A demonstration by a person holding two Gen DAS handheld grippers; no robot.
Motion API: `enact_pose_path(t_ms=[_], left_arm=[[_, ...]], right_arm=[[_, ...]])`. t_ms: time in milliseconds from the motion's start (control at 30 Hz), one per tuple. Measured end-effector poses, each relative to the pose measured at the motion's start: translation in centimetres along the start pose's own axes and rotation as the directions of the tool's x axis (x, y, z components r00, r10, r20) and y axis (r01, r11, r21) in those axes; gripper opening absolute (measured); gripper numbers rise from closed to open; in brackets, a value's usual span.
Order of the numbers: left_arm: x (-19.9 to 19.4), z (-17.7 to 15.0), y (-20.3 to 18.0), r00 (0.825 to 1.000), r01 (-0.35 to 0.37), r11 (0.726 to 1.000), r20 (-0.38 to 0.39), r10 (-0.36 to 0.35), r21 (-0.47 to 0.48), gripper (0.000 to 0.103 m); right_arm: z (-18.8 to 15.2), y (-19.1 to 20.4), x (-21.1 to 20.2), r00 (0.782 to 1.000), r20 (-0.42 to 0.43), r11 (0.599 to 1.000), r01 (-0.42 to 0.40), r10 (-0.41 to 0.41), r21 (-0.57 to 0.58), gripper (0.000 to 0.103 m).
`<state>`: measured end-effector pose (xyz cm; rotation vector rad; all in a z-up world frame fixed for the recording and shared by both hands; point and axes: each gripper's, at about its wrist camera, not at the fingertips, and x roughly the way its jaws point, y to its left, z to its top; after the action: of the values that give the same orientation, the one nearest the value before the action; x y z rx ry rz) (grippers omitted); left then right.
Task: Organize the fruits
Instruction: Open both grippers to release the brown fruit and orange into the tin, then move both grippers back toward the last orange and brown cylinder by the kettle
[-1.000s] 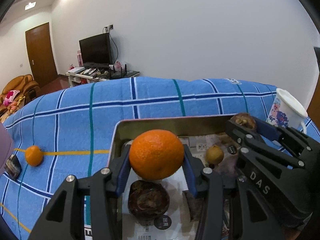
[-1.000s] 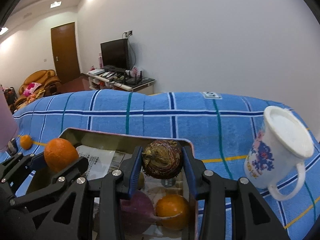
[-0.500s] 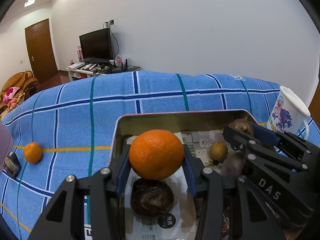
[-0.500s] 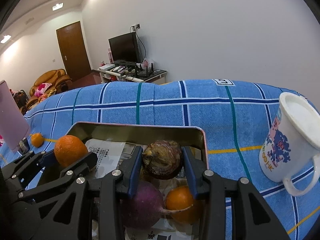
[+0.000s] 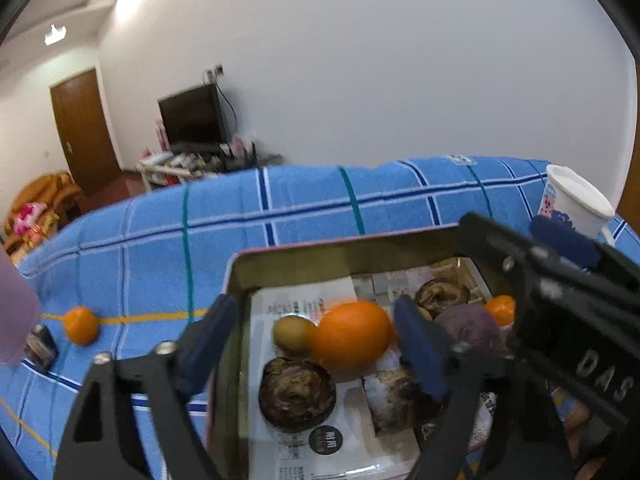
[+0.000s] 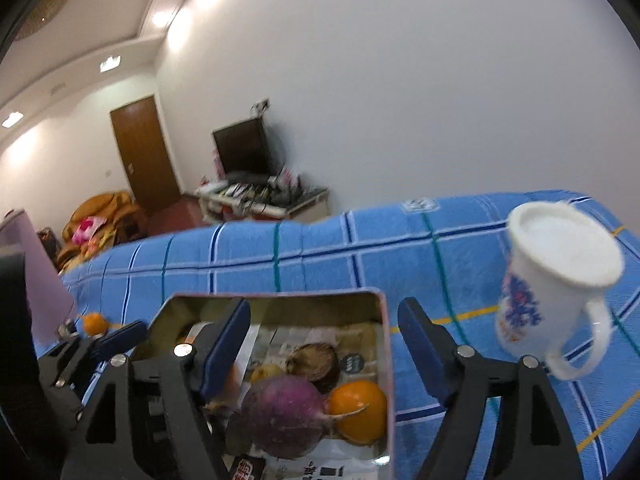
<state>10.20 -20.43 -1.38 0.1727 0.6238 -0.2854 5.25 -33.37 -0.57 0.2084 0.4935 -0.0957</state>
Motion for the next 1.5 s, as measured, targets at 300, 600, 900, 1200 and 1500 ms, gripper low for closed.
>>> enact_pose_path(t_ms=[300, 600, 900, 1200, 1500], left_arm=[[-3.0, -0.6, 0.4, 0.993, -0.027, 0.999, 0.116, 0.030, -0.024, 0.102], [-5.3, -1.7, 0.8, 0.983, -0.028, 0.999, 0.182, 0.033, -0.030, 0.103], [-6.8, -2.9, 1.4, 0.981, -0.039, 0.998, 0.190, 0.047, -0.044, 0.103], [-7.9, -4.0, 2.1, 0.981, -0.064, 0.998, 0.181, 0.065, -0.013, 0.103], [-8.6, -4.9, 4.6, 0.978, -0.124, 0.992, 0.167, 0.121, 0.003, 0.103]], right_arm=[[0.1, -1.5, -2.5, 0.987, 0.141, 0.994, 0.058, -0.072, 0.095, 0.078], [-0.4, 1.0, -4.7, 0.960, 0.240, 0.988, 0.152, -0.144, -0.012, 0.083], [-1.9, 2.3, -6.5, 0.959, 0.241, 0.985, 0.167, -0.151, -0.048, 0.084], [-2.6, 3.0, -7.6, 0.954, 0.241, 0.981, 0.194, -0.181, -0.031, 0.083], [-3.3, 3.7, -8.1, 0.955, 0.219, 0.979, 0.204, -0.199, -0.001, 0.083]])
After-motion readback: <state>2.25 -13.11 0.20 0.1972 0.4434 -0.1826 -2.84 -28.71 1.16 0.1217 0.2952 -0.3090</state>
